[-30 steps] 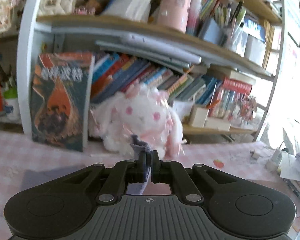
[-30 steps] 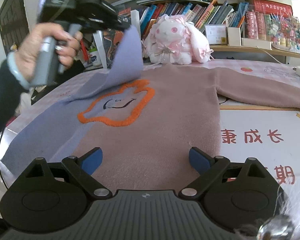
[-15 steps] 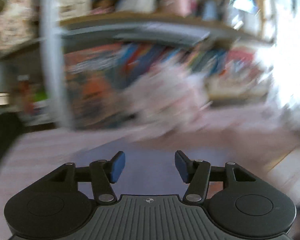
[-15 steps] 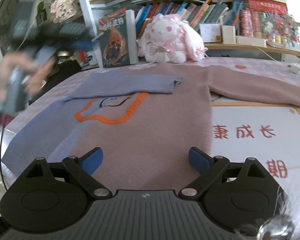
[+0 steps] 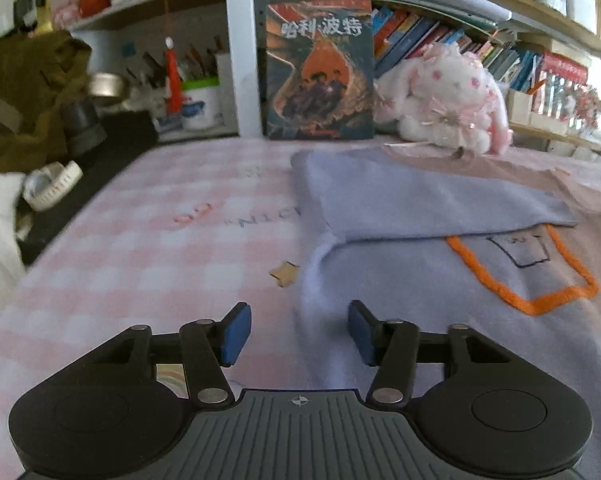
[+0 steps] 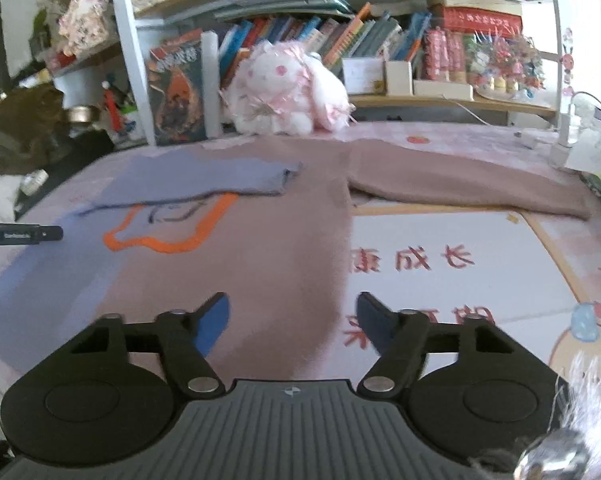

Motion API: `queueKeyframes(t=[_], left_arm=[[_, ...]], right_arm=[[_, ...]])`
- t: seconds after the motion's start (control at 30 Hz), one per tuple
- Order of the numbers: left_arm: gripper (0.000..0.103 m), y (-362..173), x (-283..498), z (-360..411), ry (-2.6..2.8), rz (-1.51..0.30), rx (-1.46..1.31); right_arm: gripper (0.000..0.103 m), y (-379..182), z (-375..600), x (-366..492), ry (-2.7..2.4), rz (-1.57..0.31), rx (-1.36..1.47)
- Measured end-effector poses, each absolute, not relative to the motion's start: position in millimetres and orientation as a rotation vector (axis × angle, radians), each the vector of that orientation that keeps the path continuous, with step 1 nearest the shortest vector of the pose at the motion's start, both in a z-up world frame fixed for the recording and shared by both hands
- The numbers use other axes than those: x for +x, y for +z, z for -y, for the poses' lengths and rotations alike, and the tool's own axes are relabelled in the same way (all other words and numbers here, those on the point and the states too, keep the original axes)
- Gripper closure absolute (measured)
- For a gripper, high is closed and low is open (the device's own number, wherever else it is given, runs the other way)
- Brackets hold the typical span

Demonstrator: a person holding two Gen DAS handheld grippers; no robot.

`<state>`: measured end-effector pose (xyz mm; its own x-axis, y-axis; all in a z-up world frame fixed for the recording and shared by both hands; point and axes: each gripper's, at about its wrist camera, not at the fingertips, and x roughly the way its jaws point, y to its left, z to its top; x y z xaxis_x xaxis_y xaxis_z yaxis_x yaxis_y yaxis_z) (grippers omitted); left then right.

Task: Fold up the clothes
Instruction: 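Move the right tool to the pink sleeve cuff and grasp it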

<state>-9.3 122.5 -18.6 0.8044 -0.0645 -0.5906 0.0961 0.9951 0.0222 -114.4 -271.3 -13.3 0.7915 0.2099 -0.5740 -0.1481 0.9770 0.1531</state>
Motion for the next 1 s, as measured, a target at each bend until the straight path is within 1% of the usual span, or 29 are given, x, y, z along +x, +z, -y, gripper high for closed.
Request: queueKeyframes(t=[0.03, 0.1, 0.17, 0.2, 0.27, 0.43, 0.57, 0.63, 0.7, 0.8, 0.87, 0.93, 0.97, 1.0], left_arm=[[0.075, -19, -10, -124, -0.102, -0.628, 0.033], [0.098, -20, -9, -129, -0.146, -0.631, -0.039], [0.098, -18, -8, -135, -0.129, -0.616, -0.055], [0.098, -19, -6, -139, -0.113, -0.614, -0.061], [0.098, -19, -3, -148, -0.079, -0.610, -0.073], [0.098, -19, 5, -160, -0.039, -0.616, -0.042], [0.097, -19, 7, -166, -0.048, -0.619, -0.041], [0.093, -19, 5, -166, -0.042, -0.619, -0.042], [0.093, -15, -2, -165, -0.029, -0.606, -0.045], [0.090, -7, -21, -162, -0.022, -0.566, -0.055], [0.086, 0, -38, -158, -0.045, -0.535, -0.075], [0.072, 4, -54, -151, -0.079, -0.513, -0.091], [0.069, 6, -62, -147, -0.096, -0.503, -0.098], [0.063, 6, -69, -143, -0.112, -0.496, -0.101]], right_arm=[[0.052, -16, 271, -114, 0.188, -0.644, 0.100], [0.058, -20, 269, -113, 0.182, -0.659, 0.087], [0.073, -21, 264, -113, 0.178, -0.655, 0.061], [0.084, -21, 262, -113, 0.180, -0.654, 0.054], [0.087, -22, 259, -108, 0.221, -0.658, 0.085], [0.088, -24, 233, -90, 0.278, -0.647, 0.070], [0.088, -23, 219, -91, 0.305, -0.642, 0.025], [0.088, -24, 223, -90, 0.303, -0.643, 0.050], [0.088, -24, 226, -90, 0.301, -0.645, 0.059], [0.080, -21, 229, -92, 0.294, -0.647, 0.055], [0.072, -17, 235, -94, 0.297, -0.629, 0.071], [0.067, -10, 244, -95, 0.295, -0.612, 0.085], [0.065, -7, 249, -94, 0.288, -0.604, 0.088], [0.060, -4, 255, -93, 0.276, -0.596, 0.087]])
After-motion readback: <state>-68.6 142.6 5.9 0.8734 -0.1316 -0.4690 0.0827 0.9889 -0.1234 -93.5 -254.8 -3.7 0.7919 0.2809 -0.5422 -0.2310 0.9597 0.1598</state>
